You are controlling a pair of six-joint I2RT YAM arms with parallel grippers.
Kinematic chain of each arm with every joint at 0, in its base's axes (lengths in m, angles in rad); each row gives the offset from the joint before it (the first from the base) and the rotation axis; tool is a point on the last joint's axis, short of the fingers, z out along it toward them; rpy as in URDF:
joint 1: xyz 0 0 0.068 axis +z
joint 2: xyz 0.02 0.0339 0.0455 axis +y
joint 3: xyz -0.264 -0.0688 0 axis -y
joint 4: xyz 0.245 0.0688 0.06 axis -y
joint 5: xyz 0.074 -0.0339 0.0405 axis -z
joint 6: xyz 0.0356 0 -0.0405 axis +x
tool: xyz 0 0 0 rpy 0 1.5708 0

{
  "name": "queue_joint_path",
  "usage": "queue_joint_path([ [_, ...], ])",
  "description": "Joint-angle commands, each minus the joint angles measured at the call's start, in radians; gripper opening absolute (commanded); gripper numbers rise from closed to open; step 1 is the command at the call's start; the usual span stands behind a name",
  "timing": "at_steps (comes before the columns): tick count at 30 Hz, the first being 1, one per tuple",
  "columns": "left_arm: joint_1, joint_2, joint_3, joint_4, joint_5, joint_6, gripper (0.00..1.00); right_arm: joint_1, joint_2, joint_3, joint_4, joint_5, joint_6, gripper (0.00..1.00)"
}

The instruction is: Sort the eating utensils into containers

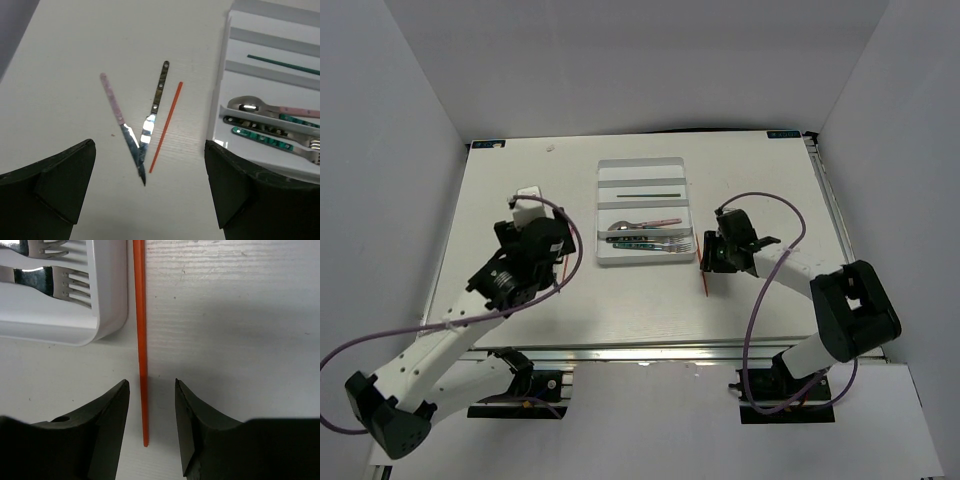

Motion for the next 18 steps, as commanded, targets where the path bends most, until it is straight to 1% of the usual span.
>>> queue_joint_path([
  [1,0.003,-0.122,-0.038,-0.056,-0.040,0.033,0.98,-0.001,0.034,0.069,0.052,0.023,-0.008,0.47],
  [2,0.001,-0.165,-0.044,-0.070,-0.045,0.042,0.98,-0.001,0.043,0.076,0.046,0.032,-0.014,0.46],
  [5,0.001,-0.228,-0.047,-0.099,-0.083,0.061,0.98,-0.001,0.082,0.116,0.034,0.054,-0.023,0.46],
  [10,0.001,-0.283,-0.053,-0.128,-0.114,0.072,0.98,-0.003,0.150,0.146,0.018,0.105,-0.037,0.45],
  [18,0.001,-0.349,-0.075,-0.107,-0.113,0.081,0.98,-0.003,0.213,0.152,0.029,0.149,-0.056,0.44],
])
